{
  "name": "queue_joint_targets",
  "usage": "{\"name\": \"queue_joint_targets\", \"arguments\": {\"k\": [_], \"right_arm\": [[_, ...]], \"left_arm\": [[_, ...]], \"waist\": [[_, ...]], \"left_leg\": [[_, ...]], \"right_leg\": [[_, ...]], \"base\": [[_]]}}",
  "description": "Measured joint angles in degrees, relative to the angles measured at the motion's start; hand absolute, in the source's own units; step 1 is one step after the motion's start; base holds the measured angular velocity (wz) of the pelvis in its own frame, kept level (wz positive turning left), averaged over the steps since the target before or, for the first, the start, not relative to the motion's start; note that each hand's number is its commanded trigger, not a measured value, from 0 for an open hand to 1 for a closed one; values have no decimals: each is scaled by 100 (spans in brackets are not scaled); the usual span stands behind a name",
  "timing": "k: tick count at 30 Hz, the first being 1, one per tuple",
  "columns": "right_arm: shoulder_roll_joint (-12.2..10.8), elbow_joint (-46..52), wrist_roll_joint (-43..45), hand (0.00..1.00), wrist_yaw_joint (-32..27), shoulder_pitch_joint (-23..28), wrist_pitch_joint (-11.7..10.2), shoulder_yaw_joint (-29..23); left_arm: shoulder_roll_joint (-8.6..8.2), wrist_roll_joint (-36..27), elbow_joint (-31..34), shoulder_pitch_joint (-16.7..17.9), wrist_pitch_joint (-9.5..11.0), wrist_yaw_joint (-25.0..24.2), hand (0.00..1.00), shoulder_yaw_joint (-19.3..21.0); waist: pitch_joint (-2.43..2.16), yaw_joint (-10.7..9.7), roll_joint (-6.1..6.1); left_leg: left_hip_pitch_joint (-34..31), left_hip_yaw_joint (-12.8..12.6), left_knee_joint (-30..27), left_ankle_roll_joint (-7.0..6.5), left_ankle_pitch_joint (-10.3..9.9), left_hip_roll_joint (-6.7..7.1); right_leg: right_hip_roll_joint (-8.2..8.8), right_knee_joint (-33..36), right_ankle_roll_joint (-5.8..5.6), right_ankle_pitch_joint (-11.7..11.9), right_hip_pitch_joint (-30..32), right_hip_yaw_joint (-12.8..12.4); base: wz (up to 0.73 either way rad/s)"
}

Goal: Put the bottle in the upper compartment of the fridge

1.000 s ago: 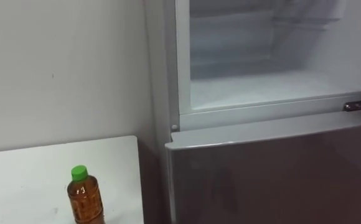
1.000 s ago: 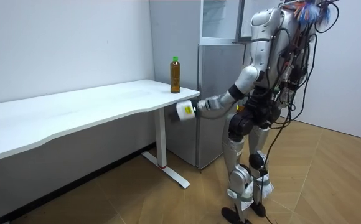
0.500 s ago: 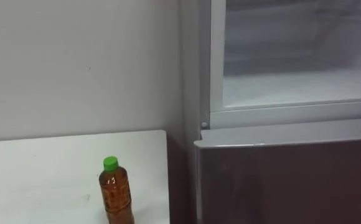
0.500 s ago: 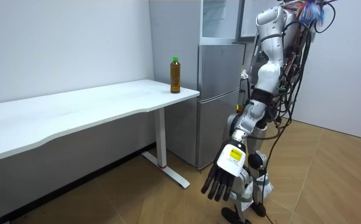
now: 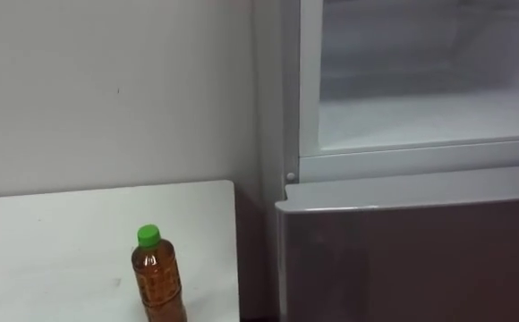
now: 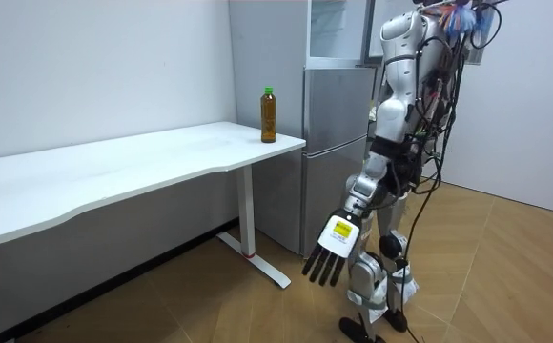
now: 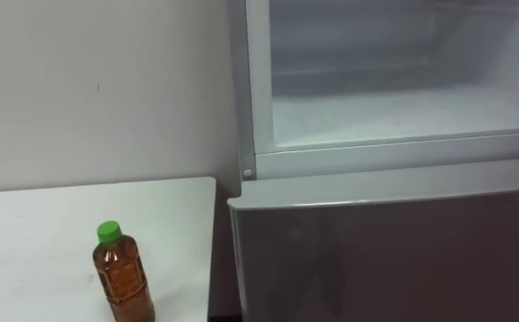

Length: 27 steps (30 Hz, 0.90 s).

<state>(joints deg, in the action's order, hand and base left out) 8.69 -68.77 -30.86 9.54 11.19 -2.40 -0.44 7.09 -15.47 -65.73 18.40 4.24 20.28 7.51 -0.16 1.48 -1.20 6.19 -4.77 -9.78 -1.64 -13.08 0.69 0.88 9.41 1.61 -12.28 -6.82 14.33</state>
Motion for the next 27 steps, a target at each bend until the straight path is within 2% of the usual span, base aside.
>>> {"name": "queue_joint_targets", "arguments": {"k": [4,9,15,27], "right_arm": [[-18,0,114,0,0,-130,79,204],[-39,17,198,0,-18,-216,78,423],[-39,3,363,0,-21,-218,53,477],[-45,24,928,0,-64,-373,51,501]], "left_arm": [[10,206,74,-256,-159,-284,0,-471],[8,399,165,-466,-178,-569,0,-811],[3,392,150,-551,-178,-877,0,-827],[28,382,152,-552,-174,-1252,0,-821]], "waist": [[36,-43,73],[29,-127,136],[28,-128,166],[27,-122,184]], "left_leg": [[-3,-27,-1,-1,1,-1],[-47,-59,3,-1,1,1],[-58,-139,11,0,2,5],[-77,-133,-18,-1,2,3]], "right_leg": [[2,-21,-4,-2,13,-13],[-5,-70,-13,8,30,-15],[-9,-75,-10,22,52,-41],[-2,-81,-14,19,32,-19]], "base": [[-1],[0],[-4],[2]]}}
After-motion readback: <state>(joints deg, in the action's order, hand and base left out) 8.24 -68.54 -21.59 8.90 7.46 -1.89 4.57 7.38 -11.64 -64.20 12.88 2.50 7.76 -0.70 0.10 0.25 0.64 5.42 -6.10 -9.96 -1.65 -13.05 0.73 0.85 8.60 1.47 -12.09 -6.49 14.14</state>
